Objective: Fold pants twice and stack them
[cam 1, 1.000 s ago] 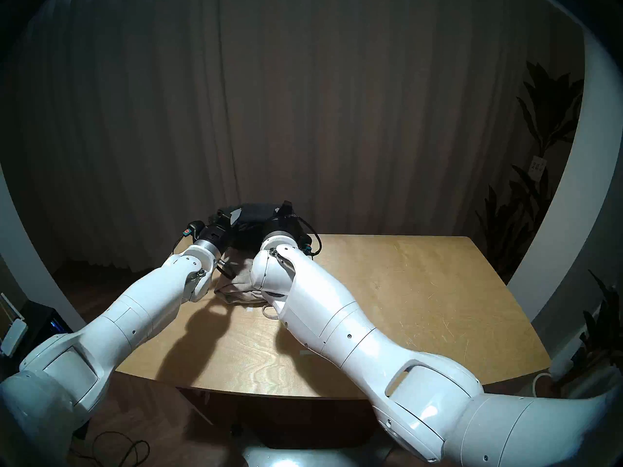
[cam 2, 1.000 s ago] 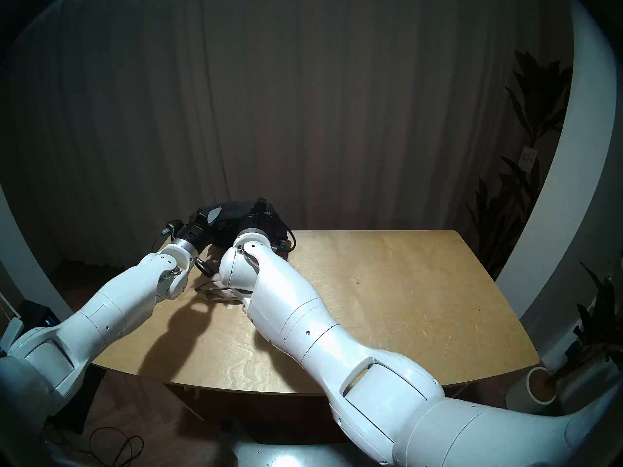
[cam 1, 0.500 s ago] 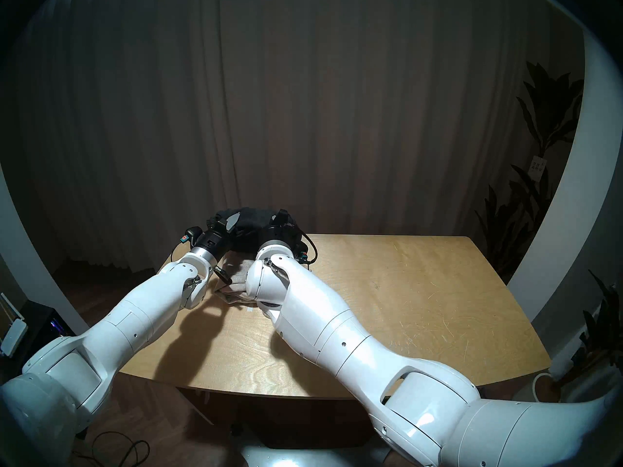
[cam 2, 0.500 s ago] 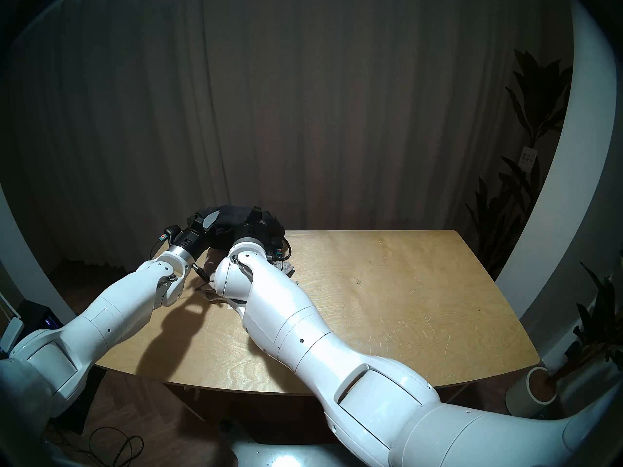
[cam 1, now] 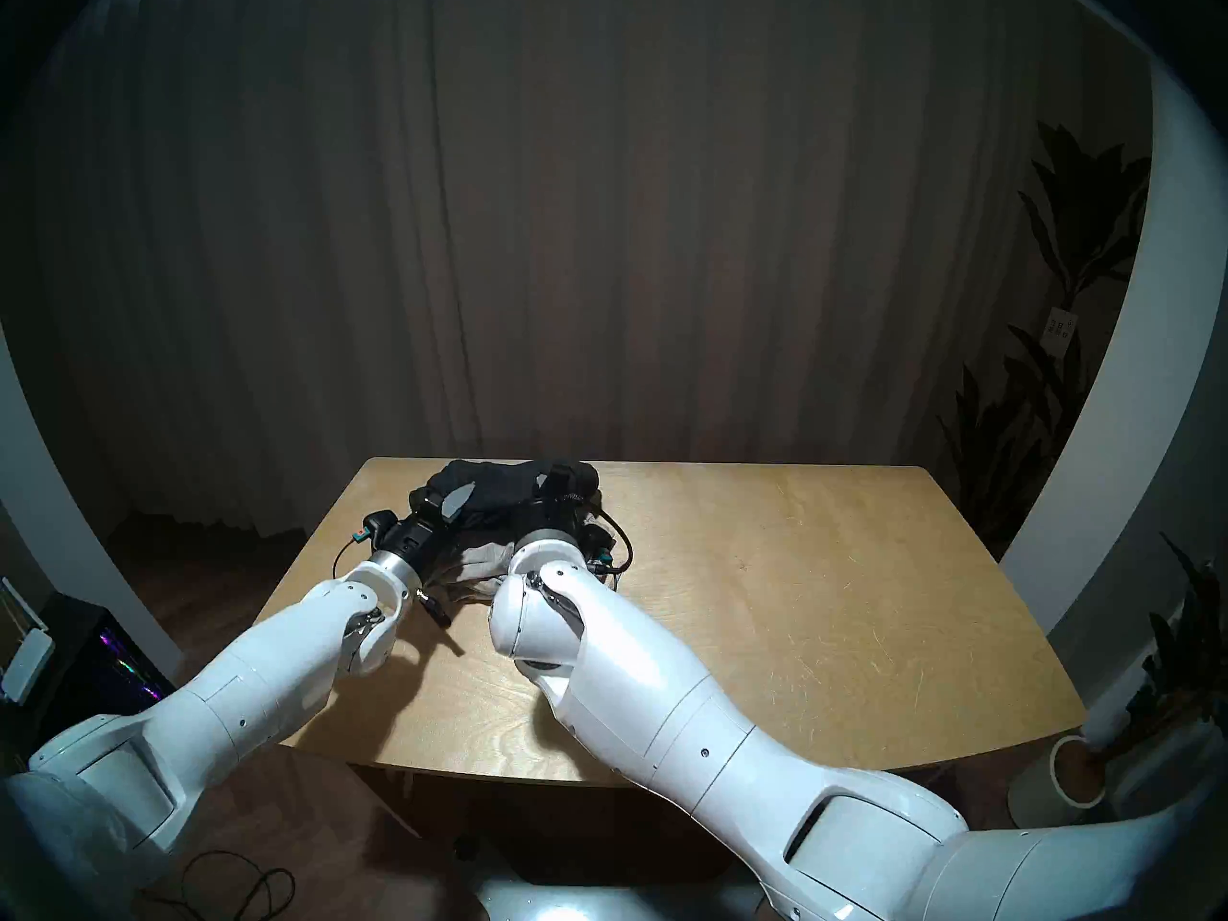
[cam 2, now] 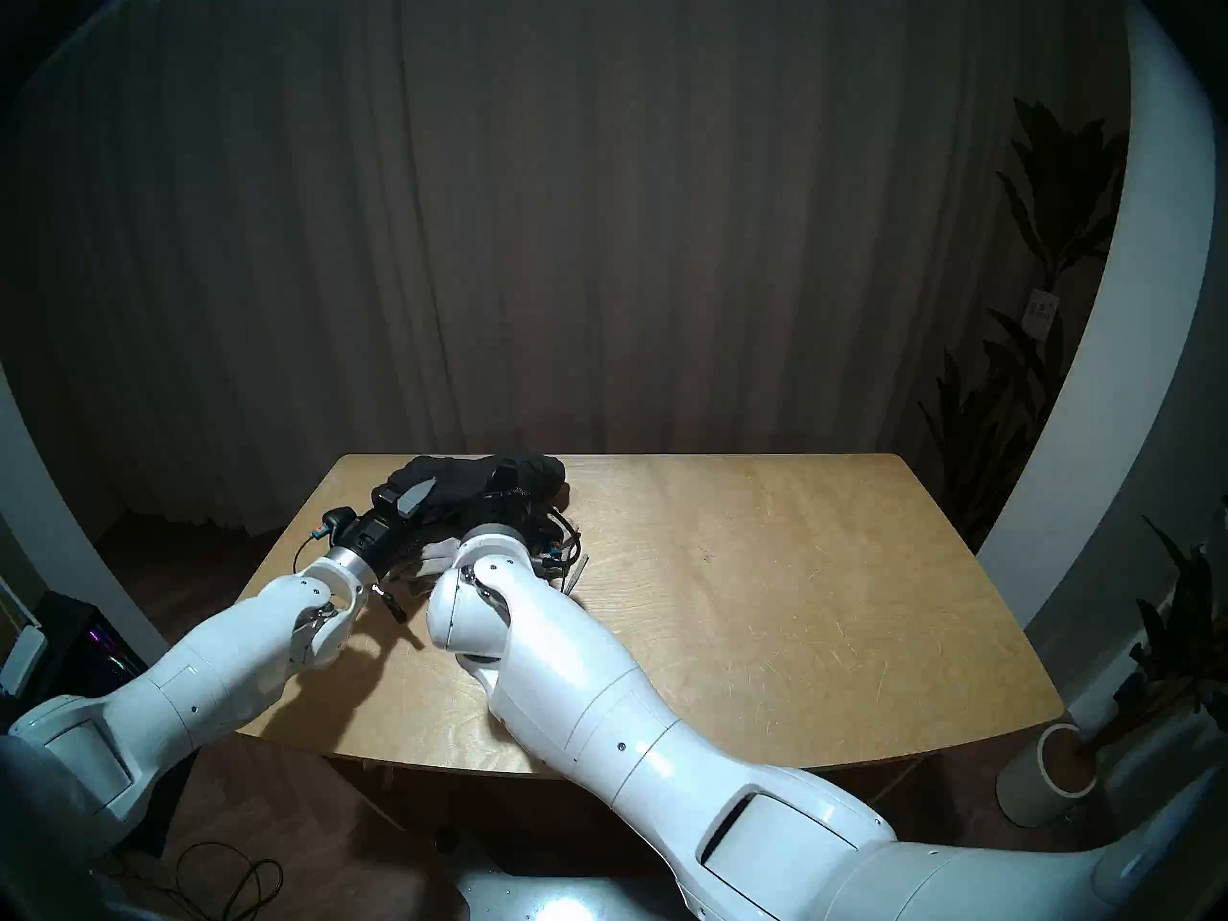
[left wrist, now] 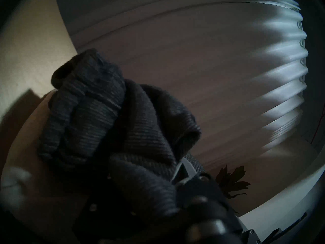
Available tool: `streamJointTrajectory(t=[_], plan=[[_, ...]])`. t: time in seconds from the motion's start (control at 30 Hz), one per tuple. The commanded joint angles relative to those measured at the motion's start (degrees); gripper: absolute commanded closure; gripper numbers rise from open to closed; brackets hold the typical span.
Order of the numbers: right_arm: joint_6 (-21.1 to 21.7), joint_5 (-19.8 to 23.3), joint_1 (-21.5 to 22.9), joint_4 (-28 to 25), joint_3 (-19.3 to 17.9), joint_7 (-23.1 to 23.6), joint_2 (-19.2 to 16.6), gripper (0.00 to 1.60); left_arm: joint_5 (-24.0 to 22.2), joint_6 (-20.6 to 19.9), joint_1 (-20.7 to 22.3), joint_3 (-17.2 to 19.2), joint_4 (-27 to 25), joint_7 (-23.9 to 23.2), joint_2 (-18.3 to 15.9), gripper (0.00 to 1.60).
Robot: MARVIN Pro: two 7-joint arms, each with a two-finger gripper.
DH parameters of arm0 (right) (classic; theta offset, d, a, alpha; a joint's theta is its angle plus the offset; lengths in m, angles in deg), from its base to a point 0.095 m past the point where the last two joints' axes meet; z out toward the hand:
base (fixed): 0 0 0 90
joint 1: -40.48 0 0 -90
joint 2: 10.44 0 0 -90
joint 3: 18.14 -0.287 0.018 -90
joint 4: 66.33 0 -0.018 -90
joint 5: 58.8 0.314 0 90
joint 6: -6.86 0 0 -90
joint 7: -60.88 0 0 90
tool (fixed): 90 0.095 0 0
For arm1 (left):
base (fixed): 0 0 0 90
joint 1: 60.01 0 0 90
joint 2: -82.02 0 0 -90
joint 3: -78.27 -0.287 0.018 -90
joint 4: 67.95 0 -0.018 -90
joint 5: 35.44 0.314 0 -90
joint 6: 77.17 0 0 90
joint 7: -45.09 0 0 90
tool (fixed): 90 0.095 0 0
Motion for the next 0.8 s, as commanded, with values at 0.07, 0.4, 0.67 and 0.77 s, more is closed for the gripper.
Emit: streamJointTrajectory(t=[0.07,0.4,0.67,0.77], plan=[[-4.7,-1.9,-1.7,-5.8,2.3,-4.9,-2.8,1.60,0.8,3.9,-2.1,-0.3,-5.9,4.2,-2.0,1.60],[-12.4,-3.1,-0.4,-6.0,4.7,-14.0,-2.1,1.60,0.8,7.2,-4.8,-0.2,-13.7,11.7,-5.1,0.67],[-14.0,-3.2,-0.6,-7.8,5.8,-17.0,-3.2,1.60,0.7,9.4,-6.5,0.0,-18.0,16.6,-6.7,0.00],[-14.3,-3.3,-0.8,-9.0,6.0,-18.0,-4.0,1.60,0.5,10.0,-7.2,0.1,-19.2,17.7,-7.1,0.00]])
